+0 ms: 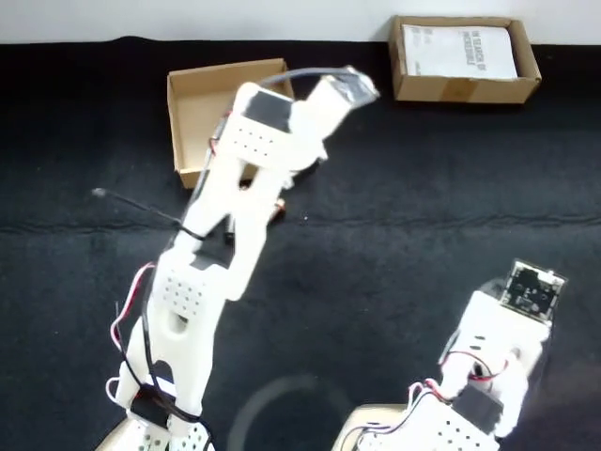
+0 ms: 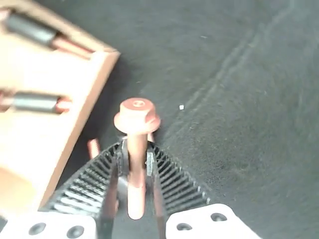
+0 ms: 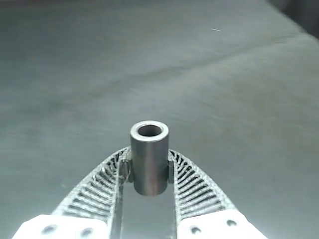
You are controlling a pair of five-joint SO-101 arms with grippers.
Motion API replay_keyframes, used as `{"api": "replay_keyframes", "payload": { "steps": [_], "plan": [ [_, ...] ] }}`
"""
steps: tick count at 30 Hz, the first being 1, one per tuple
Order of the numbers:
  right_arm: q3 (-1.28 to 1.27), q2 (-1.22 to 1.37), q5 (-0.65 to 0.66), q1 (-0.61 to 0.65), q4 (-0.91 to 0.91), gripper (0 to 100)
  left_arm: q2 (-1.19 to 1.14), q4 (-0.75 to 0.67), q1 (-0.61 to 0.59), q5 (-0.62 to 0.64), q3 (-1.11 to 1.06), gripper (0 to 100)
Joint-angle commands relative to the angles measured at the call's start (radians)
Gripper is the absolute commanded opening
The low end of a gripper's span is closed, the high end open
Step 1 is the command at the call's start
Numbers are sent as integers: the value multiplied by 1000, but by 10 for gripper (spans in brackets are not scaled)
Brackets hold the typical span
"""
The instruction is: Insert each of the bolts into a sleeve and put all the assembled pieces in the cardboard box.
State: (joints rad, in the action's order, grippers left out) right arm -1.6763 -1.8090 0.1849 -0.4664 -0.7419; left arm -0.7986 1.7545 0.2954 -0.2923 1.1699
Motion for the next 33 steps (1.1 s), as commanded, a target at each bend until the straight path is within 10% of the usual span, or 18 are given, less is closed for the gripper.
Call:
{"api": "replay_keyframes", "payload": {
  "steps": [1, 25, 33],
  "plan": [
    [-136, -16, -104, 143, -1, 7, 151, 2, -51, 104, 39, 9],
    [-136, -16, -342, 803, 312, 7, 478, 9, -312, 710, 36, 9],
    [-136, -15, -339, 969, 344, 7, 845, 11, -294, 706, -397, 9]
  ]
}}
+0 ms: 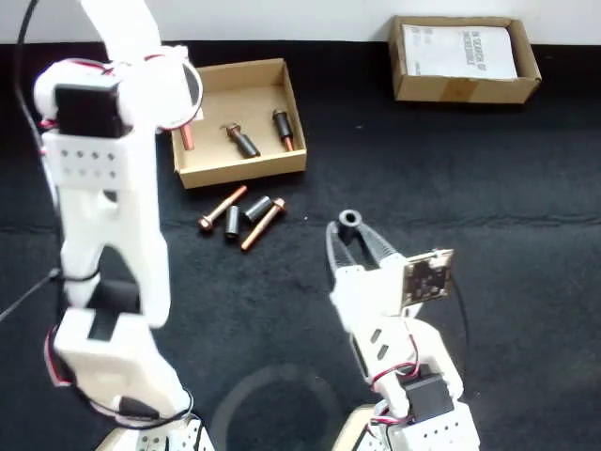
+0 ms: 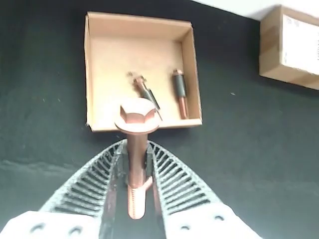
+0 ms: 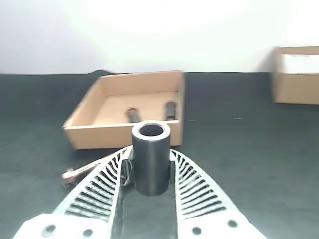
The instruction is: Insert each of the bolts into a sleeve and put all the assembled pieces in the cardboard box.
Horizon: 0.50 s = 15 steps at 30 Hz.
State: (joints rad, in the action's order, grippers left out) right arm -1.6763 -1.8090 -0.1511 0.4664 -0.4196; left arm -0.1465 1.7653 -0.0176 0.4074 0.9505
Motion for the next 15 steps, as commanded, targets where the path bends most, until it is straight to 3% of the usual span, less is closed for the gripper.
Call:
{"api": "replay_keyframes", "payload": {
  "steps": [1, 7, 15],
  "plan": [
    [-136, -15, -3, 42, 22, 7, 251, -2, 31, 6, -257, 9],
    [-136, -8, -5, 58, 19, 7, 544, -31, 113, 9, -647, 9],
    [-136, -7, -3, 265, 18, 7, 822, -353, 128, 5, -1109, 9]
  ]
}}
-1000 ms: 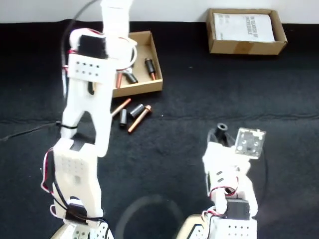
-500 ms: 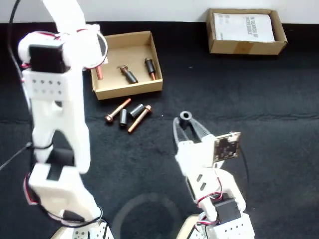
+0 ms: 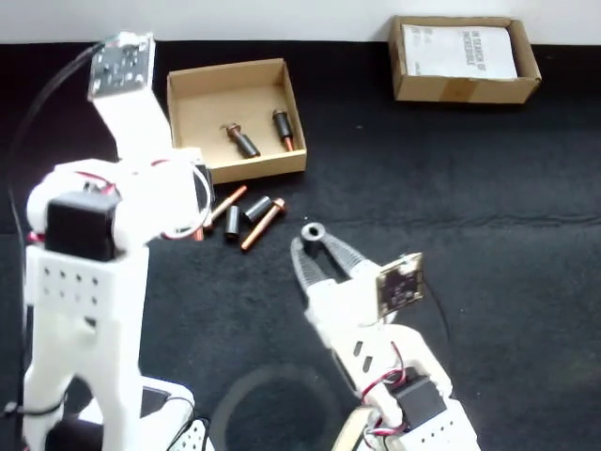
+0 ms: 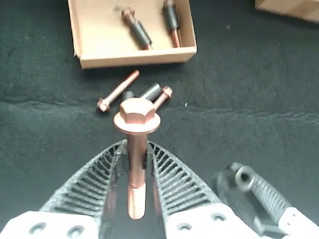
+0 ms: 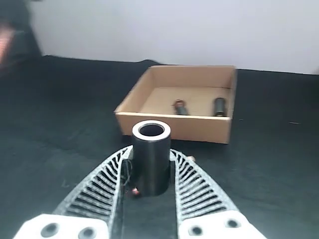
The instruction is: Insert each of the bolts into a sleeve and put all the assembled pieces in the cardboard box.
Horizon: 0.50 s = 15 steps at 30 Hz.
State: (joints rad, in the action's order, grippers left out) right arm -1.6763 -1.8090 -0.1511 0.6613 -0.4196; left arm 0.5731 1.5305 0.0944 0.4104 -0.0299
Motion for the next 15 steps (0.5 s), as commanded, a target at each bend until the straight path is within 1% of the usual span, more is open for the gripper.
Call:
{"api": "replay_keyframes", "payload": {
  "steps": [1, 4, 9, 15],
  "plan": [
    [-136, -7, -3, 91, 18, 7, 134, -161, 16, 2, -180, 9],
    [-136, -5, -3, 127, 18, 7, 229, -281, 39, 2, -332, 9],
    [-136, -5, -3, 128, 16, 7, 387, -462, 107, 2, -558, 9],
    [-136, -5, -3, 128, 16, 7, 564, -746, 168, 2, -811, 9]
  ]
}}
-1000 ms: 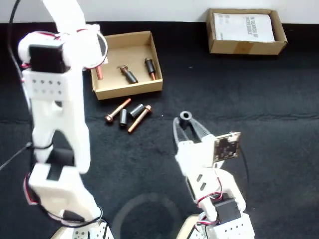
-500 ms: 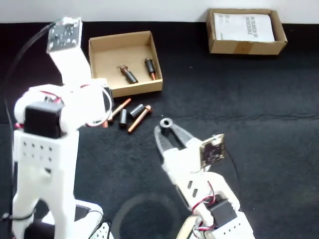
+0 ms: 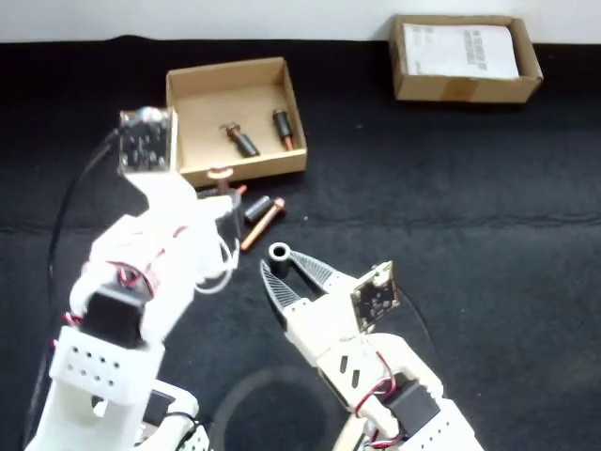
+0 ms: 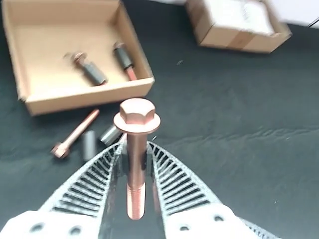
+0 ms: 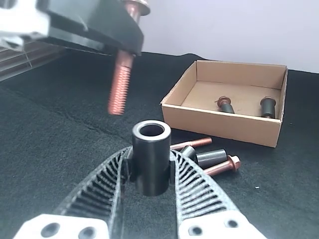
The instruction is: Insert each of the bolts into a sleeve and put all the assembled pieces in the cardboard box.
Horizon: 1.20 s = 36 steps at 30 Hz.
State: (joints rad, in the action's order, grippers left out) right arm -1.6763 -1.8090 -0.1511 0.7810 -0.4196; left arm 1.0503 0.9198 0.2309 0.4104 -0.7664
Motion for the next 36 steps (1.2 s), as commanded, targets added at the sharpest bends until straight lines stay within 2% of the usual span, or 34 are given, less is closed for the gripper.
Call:
{"api": "replay_keyframes", "payload": {
  "steps": [1, 5, 8, 16, 22, 28, 32, 36],
  "plan": [
    [-136, -5, -3, 8, 16, 7, 116, -183, 41, 2, -108, 9],
    [-136, -5, -3, 8, 16, 7, 214, -344, 90, 2, -209, 9],
    [-136, -5, -3, 8, 16, 7, 271, -396, 133, 2, -236, 9],
    [-136, -5, -6, 7, 16, 7, 387, -393, 211, 0, -236, 9],
    [-136, -5, -6, 5, 16, 7, 452, -307, 255, -144, -239, 9],
    [-136, -5, -6, 5, 16, 7, 478, -262, 259, -158, -252, 9],
    [-136, -5, -6, 5, 16, 7, 479, -269, 259, -233, -280, 9],
    [-136, -5, -6, 5, 16, 7, 478, -270, 259, -250, -295, 9]
  ]
}}
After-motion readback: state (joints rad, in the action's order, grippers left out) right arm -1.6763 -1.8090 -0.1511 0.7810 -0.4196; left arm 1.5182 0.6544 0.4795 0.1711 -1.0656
